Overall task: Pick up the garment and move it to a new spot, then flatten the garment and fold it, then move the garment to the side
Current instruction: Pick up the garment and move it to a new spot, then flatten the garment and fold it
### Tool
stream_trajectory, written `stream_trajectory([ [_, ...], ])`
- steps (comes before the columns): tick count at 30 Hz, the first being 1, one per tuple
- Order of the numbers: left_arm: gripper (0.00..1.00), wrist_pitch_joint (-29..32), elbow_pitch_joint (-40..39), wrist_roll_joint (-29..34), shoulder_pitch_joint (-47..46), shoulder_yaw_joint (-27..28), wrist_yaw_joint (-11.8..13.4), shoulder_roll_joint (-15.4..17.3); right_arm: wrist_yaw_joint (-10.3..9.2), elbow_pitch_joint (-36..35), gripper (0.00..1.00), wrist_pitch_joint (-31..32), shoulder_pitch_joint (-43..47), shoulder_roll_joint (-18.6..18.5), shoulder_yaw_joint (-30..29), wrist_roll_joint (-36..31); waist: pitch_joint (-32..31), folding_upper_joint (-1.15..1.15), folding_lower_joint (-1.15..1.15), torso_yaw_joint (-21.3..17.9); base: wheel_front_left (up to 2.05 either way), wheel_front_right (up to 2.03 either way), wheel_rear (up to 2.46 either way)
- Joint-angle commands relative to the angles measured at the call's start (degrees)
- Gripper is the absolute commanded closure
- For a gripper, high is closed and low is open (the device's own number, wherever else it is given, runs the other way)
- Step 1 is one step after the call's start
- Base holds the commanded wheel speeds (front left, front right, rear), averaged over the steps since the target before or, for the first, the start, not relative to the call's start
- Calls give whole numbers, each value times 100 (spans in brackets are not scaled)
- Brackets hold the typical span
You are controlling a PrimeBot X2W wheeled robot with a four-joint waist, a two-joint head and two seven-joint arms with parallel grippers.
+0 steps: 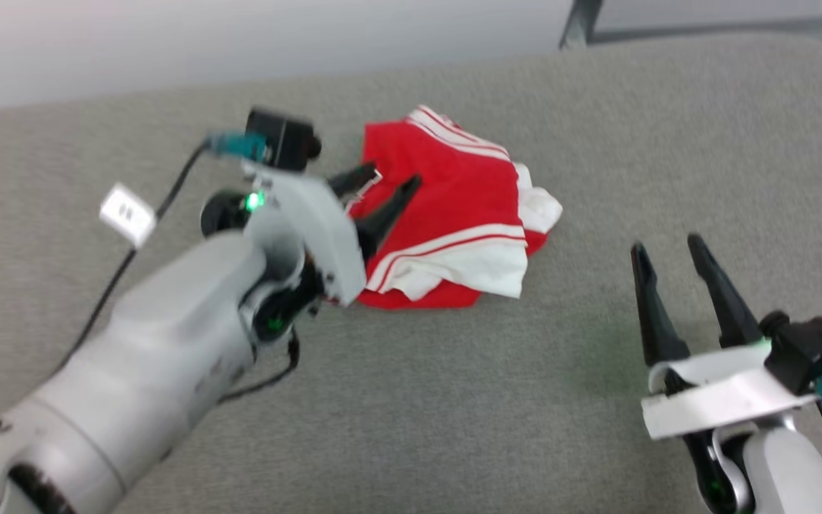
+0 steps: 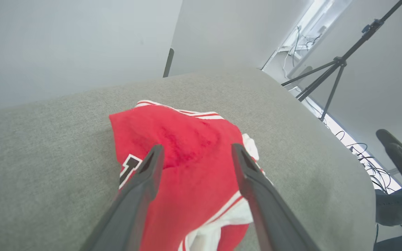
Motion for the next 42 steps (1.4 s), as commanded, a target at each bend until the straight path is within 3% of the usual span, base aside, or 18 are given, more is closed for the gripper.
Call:
stream_trajectory([
  [1, 0, -233, -91, -22, 243, -21, 10, 116, 2, 62, 0, -29, 173, -102, 5, -47, -517, 0, 0, 372, 0, 0, 0],
  [7, 0, -1007, -159, -97, 1248, -22, 10, 467, 2, 260, 0, -29, 606, -394, -91, -55, -927, 0, 0, 723, 0, 0, 0],
  [11, 0, -1152, -37, -34, 2020, 204, 10, 714, 2, 330, 0, 11, 891, -562, -227, -45, -1097, 0, 0, 941, 0, 0, 0],
  [19, 0, -1155, -356, 898, 3755, 2453, 11, 898, 2, 232, 0, 216, 1440, -802, -552, -36, -1323, 0, 0, 1248, 0, 0, 0],
  [26, 0, -1155, -1286, 2405, 5243, 4167, 315, 894, 2, 150, 0, 335, 1759, -933, -818, 19, -1573, 0, 0, 1344, 0, 0, 0],
  [34, 0, -1156, -2480, 4009, 6182, 5454, 607, 654, 2, 42, 0, 400, 1646, -914, -1064, 115, -1761, 0, 0, 1358, 0, 0, 0],
  [42, 0, -1155, -3069, 4942, 6661, 6188, 499, 278, 2, -48, 0, 438, 1608, -835, -1207, 181, -1879, 0, 0, 1309, 0, 0, 0],
])
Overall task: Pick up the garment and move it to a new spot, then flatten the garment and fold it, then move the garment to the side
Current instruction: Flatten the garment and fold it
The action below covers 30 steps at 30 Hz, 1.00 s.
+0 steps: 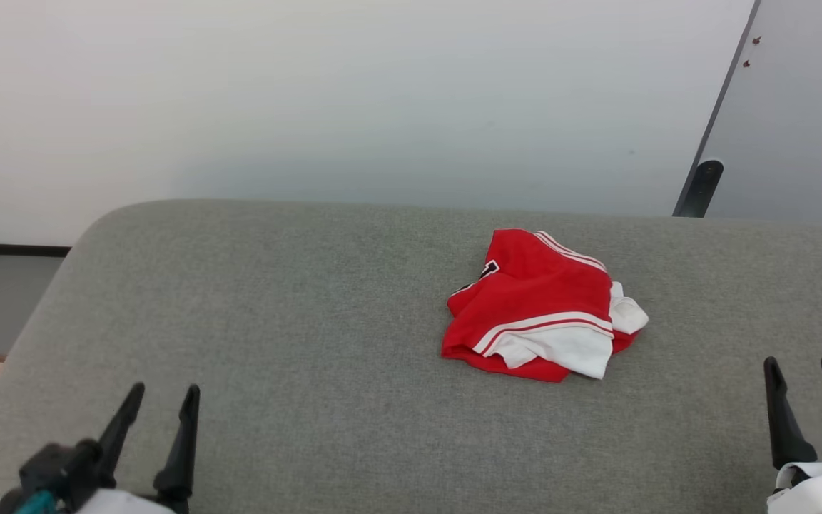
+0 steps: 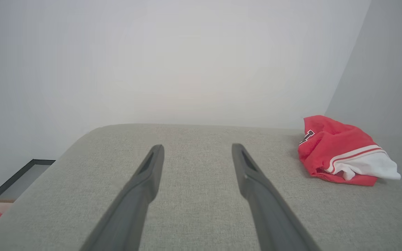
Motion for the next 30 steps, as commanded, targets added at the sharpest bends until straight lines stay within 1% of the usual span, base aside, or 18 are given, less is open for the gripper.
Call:
stream_trajectory([
  [1, 0, 1, -32, 135, 187, 124, -63, -106, 2, 30, 0, 10, 1, 32, 20, 12, -19, 0, 0, -33, 0, 0, 0],
  [9, 0, 0, 10, 394, 422, 381, -200, -322, 2, 119, 0, -45, 29, 104, 128, 8, 6, 0, 0, -76, 0, 0, 0],
  [19, 0, -1, 11, 638, 374, 478, -314, -428, 2, 164, 0, -91, -50, 142, 177, -23, 59, 0, 0, -46, 0, 0, 0],
  [25, 0, -1, 26, 725, 336, 447, -346, -483, 2, 209, 0, -109, -115, 179, 242, -37, 96, 0, 0, -47, 0, 0, 0],
  [30, 0, 46, 14, 814, 35, 243, -408, -420, 2, 251, 0, -142, -156, 228, 322, -8, 185, 0, 0, -103, 0, 0, 0],
])
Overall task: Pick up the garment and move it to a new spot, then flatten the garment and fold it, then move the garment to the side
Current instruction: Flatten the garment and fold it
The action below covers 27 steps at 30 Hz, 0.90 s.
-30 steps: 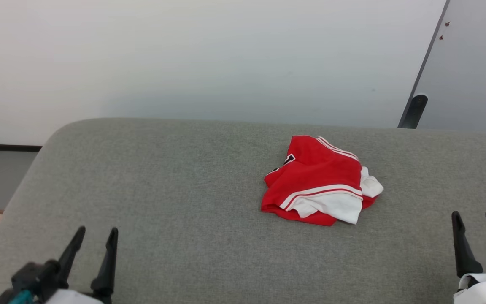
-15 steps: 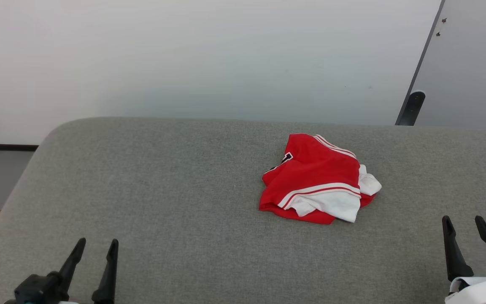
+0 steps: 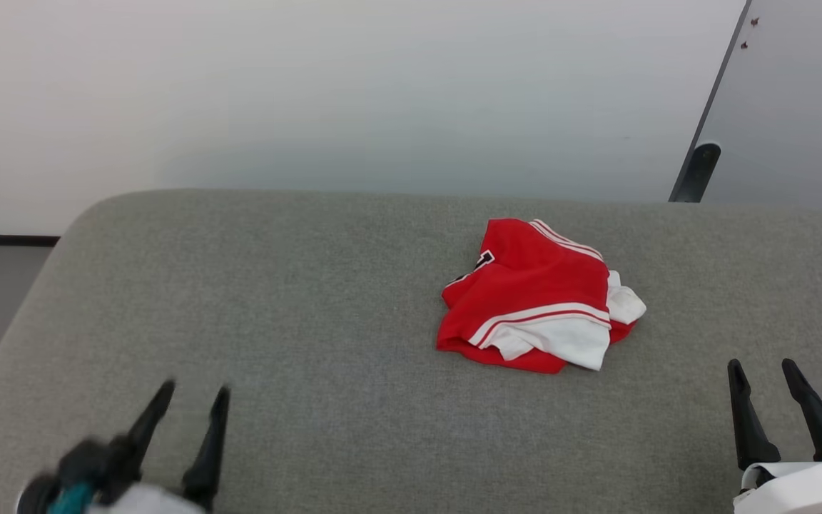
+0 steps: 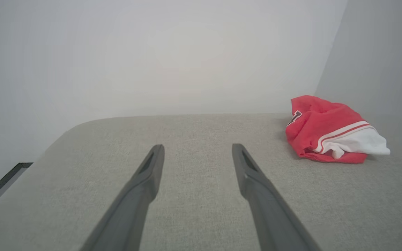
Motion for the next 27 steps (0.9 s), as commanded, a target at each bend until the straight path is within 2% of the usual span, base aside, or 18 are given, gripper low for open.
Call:
stream_trajectory([
  [1, 0, 65, -30, 83, -295, -101, -55, 61, 2, 22, 0, -51, -50, 30, 31, 5, 65, 0, 0, -34, 0, 0, 0],
  [8, 0, 764, -70, 139, -2159, -1112, -172, 281, 2, 89, 0, -154, -260, 118, 90, 27, 373, 0, 0, -224, 0, 0, 0],
  [10, 0, 1025, -27, -16, -2901, -1705, -178, 319, 2, 98, 0, -196, -372, 157, 108, 27, 552, 0, 0, -322, 0, 0, 0],
  [15, 0, 1679, 659, -713, -4832, -3243, -175, 107, 2, 220, 0, -288, -637, 274, 153, 20, 905, 0, 0, -541, 0, 0, 0],
  [18, 0, 1993, 1247, -1230, -5678, -4174, -172, -208, 2, 300, 0, -322, -823, 326, 233, 23, 1144, 0, 0, -735, 0, 0, 0],
  [23, 0, 2870, 1934, -2290, -6615, -5700, -167, -396, 2, 408, 0, -352, -1144, 450, 348, 58, 1462, 0, 0, -1058, 0, 0, 0],
  [27, 0, 3197, 2082, -3109, -7022, -6368, -168, -455, 2, 359, 0, -355, -1256, 542, 343, 64, 1630, 0, 0, -1235, 0, 0, 0],
])
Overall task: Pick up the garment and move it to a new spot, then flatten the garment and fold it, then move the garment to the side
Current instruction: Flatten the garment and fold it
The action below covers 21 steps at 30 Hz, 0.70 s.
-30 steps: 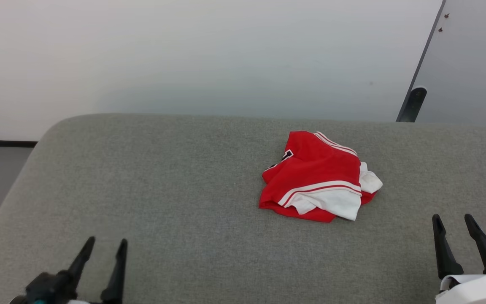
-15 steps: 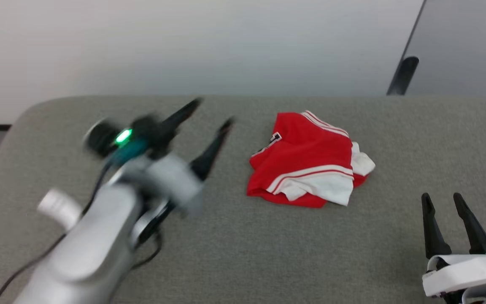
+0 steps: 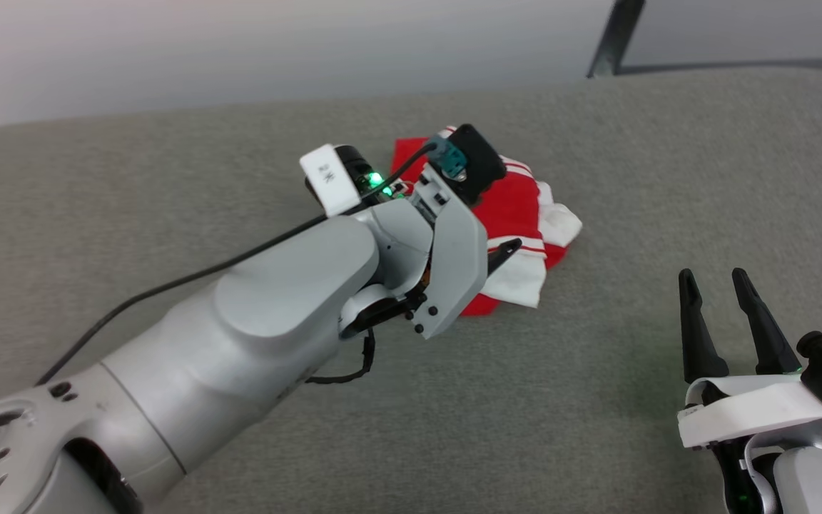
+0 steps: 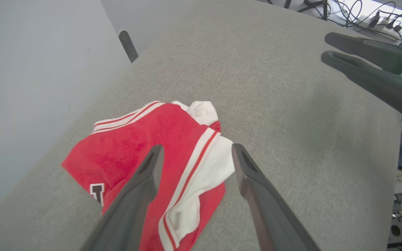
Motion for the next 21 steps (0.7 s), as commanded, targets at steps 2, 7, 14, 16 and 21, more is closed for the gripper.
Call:
stream_trajectory([
  [2, 0, 215, 35, -308, -189, -233, 13, -30, 2, -32, 0, -27, -96, 74, 14, 9, 388, 0, 0, -391, 0, 0, 0],
  [7, 0, 623, 128, -260, -171, -330, 13, -130, 2, -37, 0, -29, -228, 175, 82, 25, 548, 0, 0, -563, 0, 0, 0],
  [14, 0, 1029, 222, 141, 173, -331, 12, -157, 2, -11, 0, -29, -327, 275, 158, 69, 647, 0, 0, -794, 0, 0, 0],
  [16, 0, 1055, 251, 224, 225, -329, 12, -141, 2, -15, 0, -30, -322, 286, 136, 57, 650, 0, 0, -821, 0, 0, 0],
  [21, 0, 969, 414, 402, 274, -331, 12, -133, 2, -48, 0, -30, -319, 306, 136, 55, 694, 0, 0, -867, 0, 0, 0],
])
